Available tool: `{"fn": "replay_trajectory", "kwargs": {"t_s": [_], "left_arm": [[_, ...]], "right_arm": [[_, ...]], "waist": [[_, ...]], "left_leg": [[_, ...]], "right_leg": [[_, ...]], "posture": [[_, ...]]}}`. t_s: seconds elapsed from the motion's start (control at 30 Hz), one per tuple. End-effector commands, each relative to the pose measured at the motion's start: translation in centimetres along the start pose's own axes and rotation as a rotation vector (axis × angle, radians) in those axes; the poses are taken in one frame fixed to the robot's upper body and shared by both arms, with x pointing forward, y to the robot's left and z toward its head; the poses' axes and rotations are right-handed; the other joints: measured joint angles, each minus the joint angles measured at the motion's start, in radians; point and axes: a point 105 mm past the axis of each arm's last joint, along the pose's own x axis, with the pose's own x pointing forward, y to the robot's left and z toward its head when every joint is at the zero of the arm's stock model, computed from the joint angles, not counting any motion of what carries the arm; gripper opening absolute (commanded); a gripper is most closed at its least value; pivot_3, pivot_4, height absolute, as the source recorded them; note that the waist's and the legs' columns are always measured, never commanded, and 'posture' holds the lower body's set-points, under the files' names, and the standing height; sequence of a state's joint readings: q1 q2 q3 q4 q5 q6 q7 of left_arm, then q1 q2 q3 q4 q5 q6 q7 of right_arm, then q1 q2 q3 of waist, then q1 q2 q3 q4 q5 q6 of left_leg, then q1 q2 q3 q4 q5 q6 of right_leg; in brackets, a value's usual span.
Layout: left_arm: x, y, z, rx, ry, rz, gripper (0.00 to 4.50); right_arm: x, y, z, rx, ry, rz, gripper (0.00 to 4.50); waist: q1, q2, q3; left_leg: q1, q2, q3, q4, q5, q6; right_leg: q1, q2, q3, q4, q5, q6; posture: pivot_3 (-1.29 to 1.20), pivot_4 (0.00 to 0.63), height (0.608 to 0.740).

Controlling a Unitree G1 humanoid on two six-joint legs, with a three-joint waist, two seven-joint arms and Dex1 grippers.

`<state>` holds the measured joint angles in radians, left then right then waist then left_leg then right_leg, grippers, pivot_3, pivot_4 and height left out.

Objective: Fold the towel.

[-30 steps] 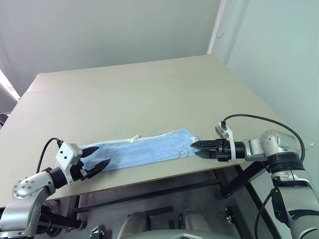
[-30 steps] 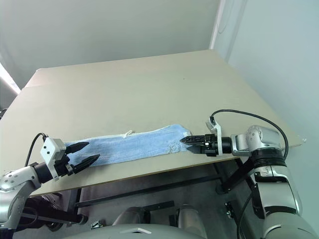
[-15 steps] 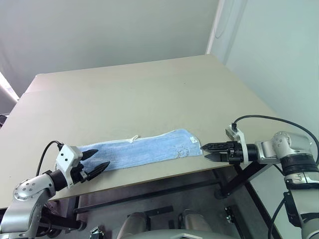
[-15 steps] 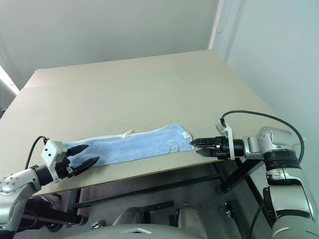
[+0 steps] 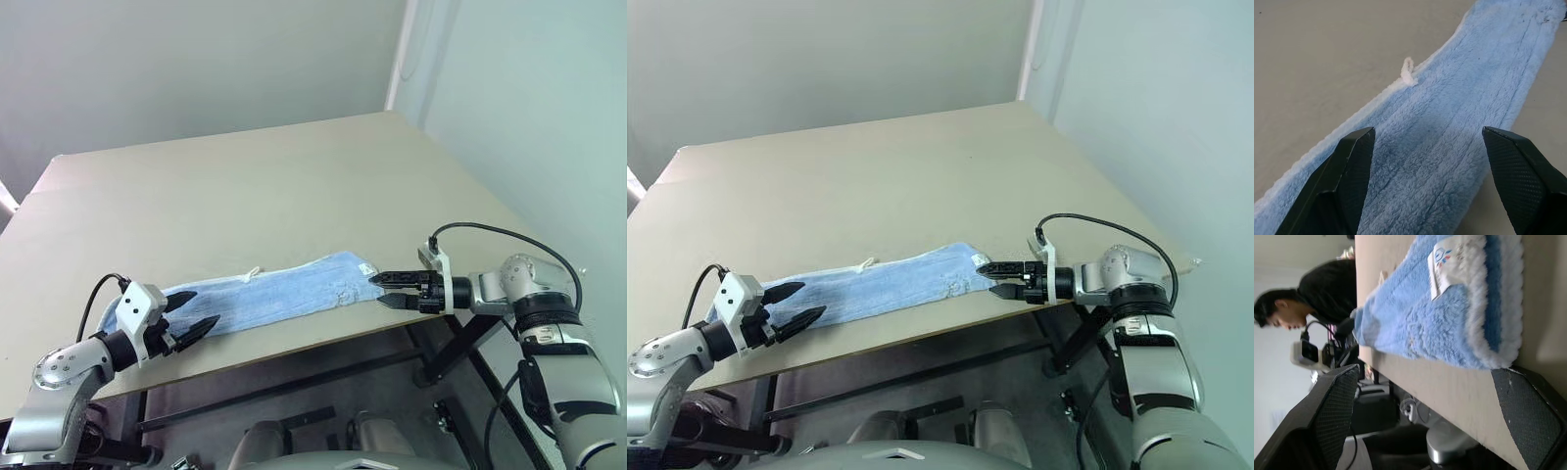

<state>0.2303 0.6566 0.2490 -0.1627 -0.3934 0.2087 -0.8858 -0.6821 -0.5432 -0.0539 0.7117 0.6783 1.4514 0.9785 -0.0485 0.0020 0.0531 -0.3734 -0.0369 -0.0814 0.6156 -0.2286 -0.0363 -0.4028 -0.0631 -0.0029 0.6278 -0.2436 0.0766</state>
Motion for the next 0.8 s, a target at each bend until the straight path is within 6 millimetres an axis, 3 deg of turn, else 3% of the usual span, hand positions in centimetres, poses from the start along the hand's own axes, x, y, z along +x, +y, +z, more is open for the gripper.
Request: {"fn": "replay_trajectory", "kwargs": {"t_s": [0.03, 0.4, 0.43, 0.5, 0.8], "left_arm": [[-0.2, 0.4, 1.1, 0.043, -0.023, 0.014, 3.68], [-0.2, 0.6, 1.0, 0.050, -0.018, 0.030, 3.68], [-0.2, 0.6, 1.0, 0.051, -0.017, 0.031, 3.68], [-0.2, 0.7, 1.0, 0.051, -0.019, 0.036, 3.68], [-0.1, 0.8, 0.9, 0.050, -0.013, 0.038, 3.68]], "right_arm": [[0.7, 0.9, 1.9, -0.061, -0.057, -0.004, 4.47], [3.1, 2.5, 2.8, -0.149, -0.055, 0.049, 4.47], [3.2, 2.6, 2.8, -0.144, -0.053, 0.054, 4.30], [3.5, 2.8, 2.5, -0.140, -0.039, 0.064, 3.89], [3.6, 2.1, 0.9, -0.124, 0.039, 0.048, 0.55]], "waist": [[-0.002, 0.000, 0.000], [0.005, 0.000, 0.000], [0.006, 0.000, 0.000], [0.006, 0.000, 0.000], [0.006, 0.001, 0.001]], "left_leg": [[0.000, 0.000, 0.000, 0.000, 0.000, 0.000], [-0.001, 0.000, 0.002, -0.002, 0.001, 0.002], [-0.001, -0.001, 0.002, -0.002, 0.001, 0.002], [-0.001, -0.001, 0.002, -0.004, 0.000, 0.002], [-0.001, -0.001, 0.002, -0.002, -0.001, 0.002]], "right_leg": [[0.000, 0.000, 0.000, 0.000, 0.000, 0.000], [-0.003, 0.000, 0.000, 0.002, 0.003, -0.002], [-0.003, 0.000, 0.000, 0.002, 0.003, -0.002], [-0.003, 0.001, 0.000, 0.002, 0.004, -0.002], [-0.003, 0.000, 0.000, 0.002, 0.004, -0.002]], "posture": [[0.00, 0.000, 0.740], [0.00, 0.000, 0.740], [0.00, 0.000, 0.740], [0.00, 0.000, 0.740], [0.00, 0.000, 0.740]]}}
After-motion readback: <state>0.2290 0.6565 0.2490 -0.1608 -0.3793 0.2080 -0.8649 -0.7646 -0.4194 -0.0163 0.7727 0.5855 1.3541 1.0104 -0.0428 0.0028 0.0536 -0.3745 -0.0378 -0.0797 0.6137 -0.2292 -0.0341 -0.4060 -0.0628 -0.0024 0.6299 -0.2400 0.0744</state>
